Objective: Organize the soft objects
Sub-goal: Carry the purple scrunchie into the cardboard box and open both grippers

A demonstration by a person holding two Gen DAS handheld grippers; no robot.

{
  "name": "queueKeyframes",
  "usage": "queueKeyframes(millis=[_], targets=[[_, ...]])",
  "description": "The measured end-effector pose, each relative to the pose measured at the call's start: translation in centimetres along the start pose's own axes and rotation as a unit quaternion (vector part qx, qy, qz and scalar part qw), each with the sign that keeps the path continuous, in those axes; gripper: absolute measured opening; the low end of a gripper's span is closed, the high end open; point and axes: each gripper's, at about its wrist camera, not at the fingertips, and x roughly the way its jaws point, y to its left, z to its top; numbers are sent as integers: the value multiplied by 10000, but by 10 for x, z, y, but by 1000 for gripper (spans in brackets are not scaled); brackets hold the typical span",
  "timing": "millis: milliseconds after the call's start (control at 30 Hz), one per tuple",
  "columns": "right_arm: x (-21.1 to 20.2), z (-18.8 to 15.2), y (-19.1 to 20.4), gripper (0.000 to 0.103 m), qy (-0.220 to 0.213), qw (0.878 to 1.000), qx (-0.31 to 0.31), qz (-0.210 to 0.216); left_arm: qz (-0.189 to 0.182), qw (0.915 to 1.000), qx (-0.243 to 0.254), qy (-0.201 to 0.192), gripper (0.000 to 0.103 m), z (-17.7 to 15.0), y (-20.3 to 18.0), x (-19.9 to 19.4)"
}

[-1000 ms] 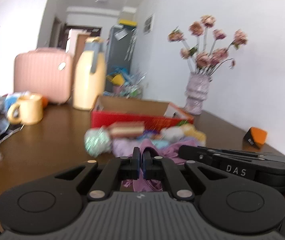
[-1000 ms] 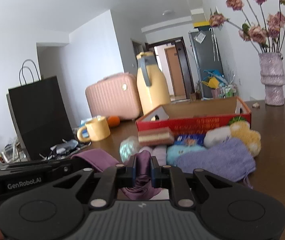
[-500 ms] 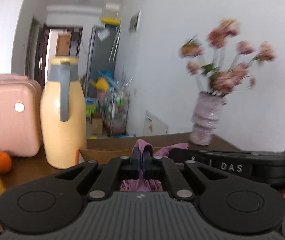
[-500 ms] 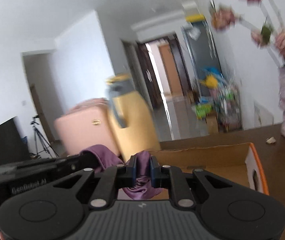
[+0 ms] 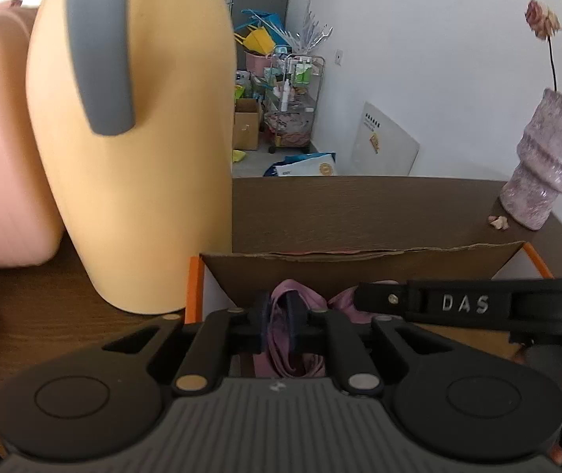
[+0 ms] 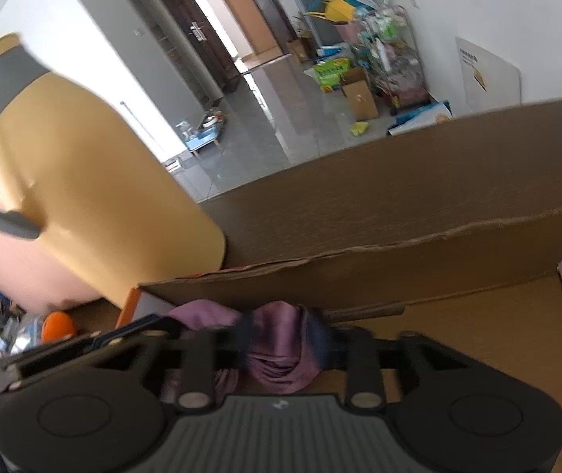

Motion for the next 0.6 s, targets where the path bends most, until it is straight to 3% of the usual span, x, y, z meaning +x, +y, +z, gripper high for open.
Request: queueKeyframes(millis=[33,100,233,400,600], targets=[[-1,-1,1,48,-46,10000,-8,37,-11,10000,-8,-62,29,0,1,-3],[-9,-3,2,48,-188,9998,-57,42,41,9996,7,-290,40,-1,1,-17],[-44,3,-3,48,-385,9992,-78,5,63,9988,-1,-480,40,0,5,-57],[-142,-3,-8,57,-994,9938,-473,-146,115,9954,195,-934,44,-7,4,-140],[-250,-46,-9,60,-1551,9816,-1033,-406,232,9894,314,-1397,61,-41,-1,-224]])
